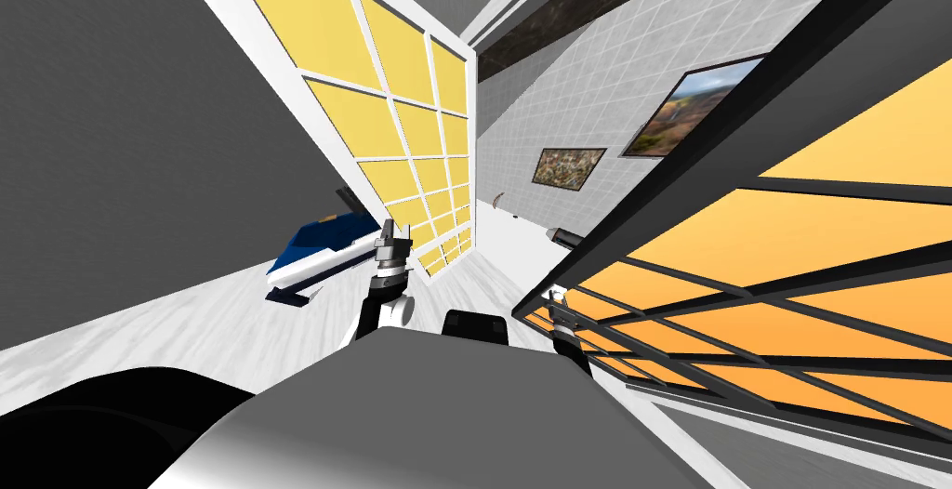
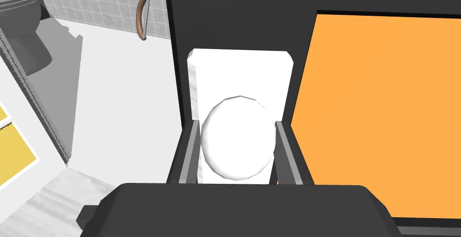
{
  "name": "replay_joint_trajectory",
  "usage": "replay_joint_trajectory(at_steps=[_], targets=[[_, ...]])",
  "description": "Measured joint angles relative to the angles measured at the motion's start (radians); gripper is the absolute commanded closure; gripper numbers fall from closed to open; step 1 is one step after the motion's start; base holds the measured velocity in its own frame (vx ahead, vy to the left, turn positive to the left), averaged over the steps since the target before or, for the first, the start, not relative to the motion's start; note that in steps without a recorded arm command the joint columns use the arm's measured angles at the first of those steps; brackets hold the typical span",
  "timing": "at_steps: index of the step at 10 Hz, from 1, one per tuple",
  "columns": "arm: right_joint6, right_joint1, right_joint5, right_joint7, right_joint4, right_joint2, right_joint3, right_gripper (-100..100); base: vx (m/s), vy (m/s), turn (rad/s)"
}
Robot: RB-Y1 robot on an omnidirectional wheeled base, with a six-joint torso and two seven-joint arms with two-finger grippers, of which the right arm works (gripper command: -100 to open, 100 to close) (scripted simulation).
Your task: Pull the door open
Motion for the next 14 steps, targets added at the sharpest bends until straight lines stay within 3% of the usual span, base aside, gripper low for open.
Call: replay_joint_trajectory(at_steps=[5,7,14], targets=[[-0.048,0.031,0.039,-0.078,0.008,-0.055,0.080,100,-0.232,-0.011,0.111],[-0.052,0.037,0.044,-0.089,0.016,-0.061,0.094,100,-0.190,-0.020,0.124],[-0.129,0.061,0.083,-0.166,0.027,-0.124,0.171,100,-0.212,-0.028,0.106]])
